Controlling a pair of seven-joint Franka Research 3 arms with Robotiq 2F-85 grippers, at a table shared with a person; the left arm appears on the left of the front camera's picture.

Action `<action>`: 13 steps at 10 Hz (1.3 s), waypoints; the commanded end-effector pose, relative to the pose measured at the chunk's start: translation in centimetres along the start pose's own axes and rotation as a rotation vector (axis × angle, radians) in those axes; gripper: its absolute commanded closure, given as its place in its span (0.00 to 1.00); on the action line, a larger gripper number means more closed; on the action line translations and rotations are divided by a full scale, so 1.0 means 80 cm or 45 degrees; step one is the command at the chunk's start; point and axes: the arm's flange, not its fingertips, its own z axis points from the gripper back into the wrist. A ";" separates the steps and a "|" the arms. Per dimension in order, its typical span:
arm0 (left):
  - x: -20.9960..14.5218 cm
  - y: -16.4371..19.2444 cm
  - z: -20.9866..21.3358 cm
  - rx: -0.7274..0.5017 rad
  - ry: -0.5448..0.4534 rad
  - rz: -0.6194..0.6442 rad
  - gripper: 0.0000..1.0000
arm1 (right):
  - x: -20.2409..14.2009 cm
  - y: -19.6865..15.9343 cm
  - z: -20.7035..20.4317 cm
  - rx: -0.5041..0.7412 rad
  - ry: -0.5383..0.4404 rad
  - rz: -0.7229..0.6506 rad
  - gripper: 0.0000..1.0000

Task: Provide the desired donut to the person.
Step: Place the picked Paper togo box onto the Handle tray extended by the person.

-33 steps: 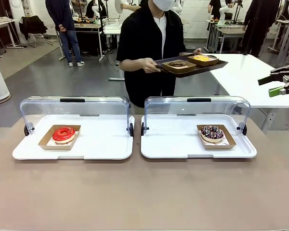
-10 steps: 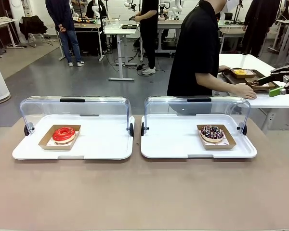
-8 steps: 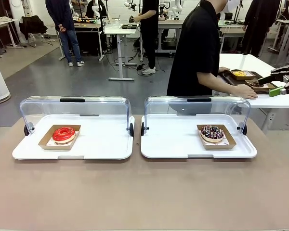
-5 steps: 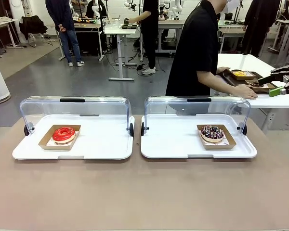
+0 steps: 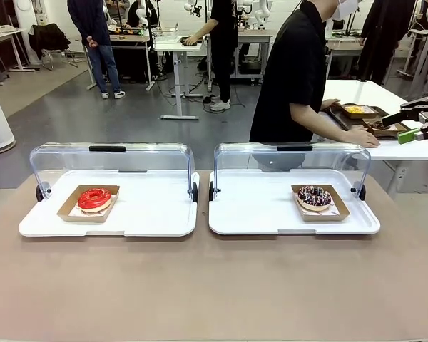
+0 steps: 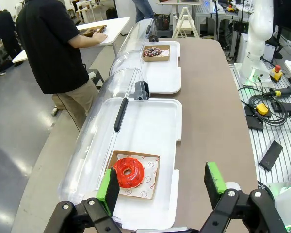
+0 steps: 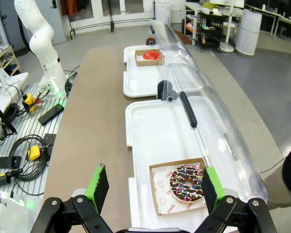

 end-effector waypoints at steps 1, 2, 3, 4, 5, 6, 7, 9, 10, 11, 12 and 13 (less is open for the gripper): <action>-0.001 -0.002 0.000 0.001 -0.006 -0.016 0.08 | 0.001 0.001 -0.002 0.005 -0.007 0.001 0.00; -0.001 -0.002 0.000 0.001 -0.006 -0.016 0.08 | 0.001 0.001 -0.002 0.005 -0.007 0.001 0.00; -0.001 -0.002 0.000 0.001 -0.006 -0.016 0.08 | 0.001 0.001 -0.002 0.005 -0.007 0.001 0.00; -0.001 -0.002 0.000 0.001 -0.006 -0.016 0.08 | 0.001 0.001 -0.002 0.005 -0.007 0.001 0.00; -0.001 -0.002 0.000 0.001 -0.006 -0.016 0.08 | 0.001 0.001 -0.002 0.005 -0.007 0.001 0.00; -0.001 -0.002 0.000 0.001 -0.006 -0.016 0.08 | 0.001 0.001 -0.002 0.005 -0.007 0.001 0.00; -0.001 -0.002 0.000 0.001 -0.006 -0.016 0.08 | 0.001 0.001 -0.002 0.005 -0.007 0.001 0.00; -0.001 -0.002 0.000 0.001 -0.006 -0.016 0.08 | 0.001 0.001 -0.002 0.005 -0.007 0.001 0.00; -0.001 -0.002 0.000 0.001 -0.006 -0.016 0.08 | 0.001 0.001 -0.002 0.005 -0.007 0.001 0.00; -0.001 -0.002 0.000 0.001 -0.006 -0.016 0.08 | 0.001 0.001 -0.002 0.005 -0.007 0.001 0.00; -0.001 -0.002 0.000 0.001 -0.006 -0.016 0.08 | 0.001 0.001 -0.002 0.005 -0.007 0.001 0.00; -0.001 -0.002 0.000 0.001 -0.006 -0.016 0.08 | 0.001 0.001 -0.002 0.005 -0.007 0.001 0.00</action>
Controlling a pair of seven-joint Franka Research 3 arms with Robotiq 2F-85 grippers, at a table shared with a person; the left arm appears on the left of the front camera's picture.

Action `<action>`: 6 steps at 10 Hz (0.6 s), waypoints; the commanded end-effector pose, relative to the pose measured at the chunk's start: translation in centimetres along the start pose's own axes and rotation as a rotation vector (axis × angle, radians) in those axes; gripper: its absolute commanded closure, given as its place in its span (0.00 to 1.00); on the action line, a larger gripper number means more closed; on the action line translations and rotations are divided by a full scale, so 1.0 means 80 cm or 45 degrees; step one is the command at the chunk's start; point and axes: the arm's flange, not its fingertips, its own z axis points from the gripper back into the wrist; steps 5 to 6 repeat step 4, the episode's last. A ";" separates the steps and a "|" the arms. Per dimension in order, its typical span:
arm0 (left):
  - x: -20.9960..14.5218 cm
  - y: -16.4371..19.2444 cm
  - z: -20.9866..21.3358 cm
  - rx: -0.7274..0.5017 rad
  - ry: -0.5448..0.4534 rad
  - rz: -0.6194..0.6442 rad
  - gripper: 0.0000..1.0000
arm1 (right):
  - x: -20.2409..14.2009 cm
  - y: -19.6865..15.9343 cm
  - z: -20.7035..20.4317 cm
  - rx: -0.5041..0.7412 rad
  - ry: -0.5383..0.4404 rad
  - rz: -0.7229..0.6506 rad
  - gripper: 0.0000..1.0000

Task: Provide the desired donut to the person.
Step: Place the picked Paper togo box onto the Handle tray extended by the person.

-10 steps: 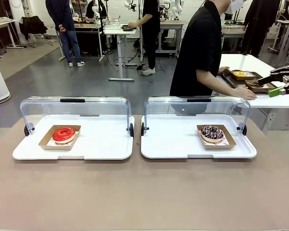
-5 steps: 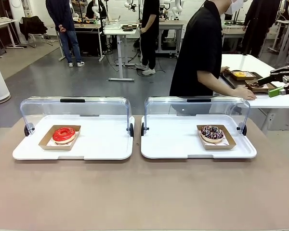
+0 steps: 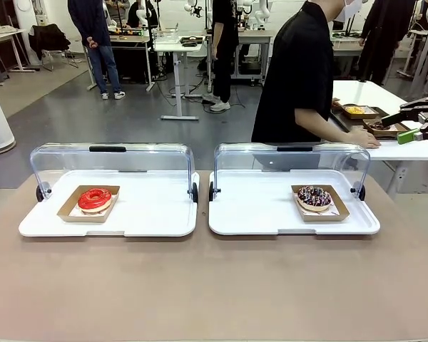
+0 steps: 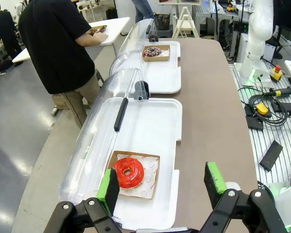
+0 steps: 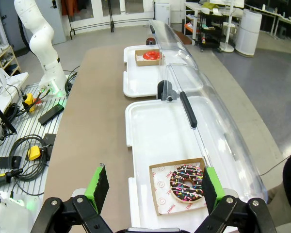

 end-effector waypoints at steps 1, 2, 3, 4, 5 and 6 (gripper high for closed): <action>-0.001 -0.002 0.000 0.001 -0.007 -0.016 0.08 | 0.001 0.001 -0.002 0.005 -0.007 0.001 0.00; -0.001 -0.002 0.000 0.001 -0.007 -0.016 0.08 | 0.001 0.001 -0.002 0.005 -0.007 0.001 0.00; -0.001 -0.002 0.000 0.001 -0.007 -0.016 0.08 | 0.001 0.001 -0.002 0.005 -0.007 0.001 0.00; -0.001 -0.002 0.000 0.001 -0.007 -0.016 0.08 | 0.001 0.001 -0.002 0.005 -0.007 0.001 0.00; -0.001 -0.002 0.000 0.001 -0.007 -0.016 0.08 | 0.001 0.001 -0.002 0.005 -0.007 0.001 0.00; -0.001 -0.002 0.000 0.001 -0.007 -0.016 0.08 | 0.001 0.001 -0.002 0.005 -0.007 0.001 0.00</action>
